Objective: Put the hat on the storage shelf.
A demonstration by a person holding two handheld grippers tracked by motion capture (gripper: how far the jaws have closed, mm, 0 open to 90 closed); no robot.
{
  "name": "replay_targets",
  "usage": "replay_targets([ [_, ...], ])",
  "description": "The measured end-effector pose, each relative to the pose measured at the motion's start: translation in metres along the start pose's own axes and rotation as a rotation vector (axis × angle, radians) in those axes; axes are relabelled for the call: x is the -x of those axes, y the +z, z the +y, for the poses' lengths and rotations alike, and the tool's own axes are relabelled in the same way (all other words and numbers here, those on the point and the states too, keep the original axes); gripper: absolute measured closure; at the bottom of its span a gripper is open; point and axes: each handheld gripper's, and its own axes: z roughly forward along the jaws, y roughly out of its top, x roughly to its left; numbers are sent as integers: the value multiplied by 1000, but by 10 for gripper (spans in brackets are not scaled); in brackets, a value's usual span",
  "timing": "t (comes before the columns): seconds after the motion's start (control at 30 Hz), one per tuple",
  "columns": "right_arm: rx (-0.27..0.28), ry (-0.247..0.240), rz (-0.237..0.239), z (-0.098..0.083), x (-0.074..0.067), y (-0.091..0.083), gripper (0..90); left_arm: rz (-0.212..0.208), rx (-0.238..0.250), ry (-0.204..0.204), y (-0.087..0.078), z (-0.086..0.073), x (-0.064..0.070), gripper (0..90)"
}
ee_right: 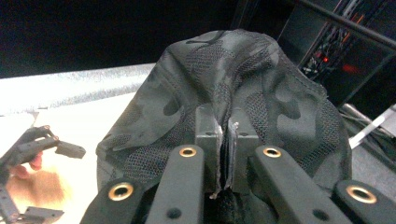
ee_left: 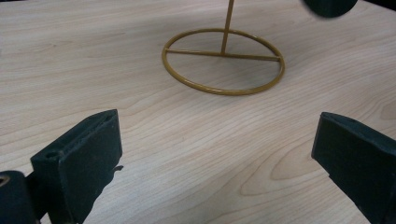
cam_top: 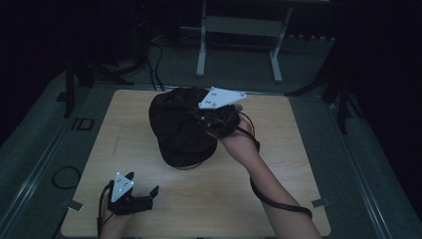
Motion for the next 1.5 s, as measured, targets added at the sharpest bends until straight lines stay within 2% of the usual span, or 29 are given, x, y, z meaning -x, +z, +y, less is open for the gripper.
replay_targets([
  [0.27, -48, 31, 17, -10, 4, 26, 852, -3, 9, -16, -1, -1, -2, 24],
  [0.5, -62, 86, 57, -18, 11, 36, 838, -9, 8, -23, -1, -2, -2, 24],
  [0.53, -68, 103, 64, -21, 12, 39, 815, -11, 9, -23, -1, -2, -2, 24],
  [0.63, -71, 108, 68, -24, 12, 42, 766, -12, 8, -21, 0, -2, -1, 24],
  [0.87, -85, 113, 100, -32, 10, 47, 572, -17, 11, -29, -1, -2, -2, 24],
  [1.0, -69, 126, 122, -32, 10, 44, 463, -11, 14, -31, -1, -2, -2, 24],
  [1.03, -66, 123, 109, -32, 10, 42, 455, -11, 14, -33, -1, -2, -2, 24],
  [1.5, -29, 143, 110, -31, 13, 25, 231, -11, 11, -35, -2, -2, -2, 24],
])
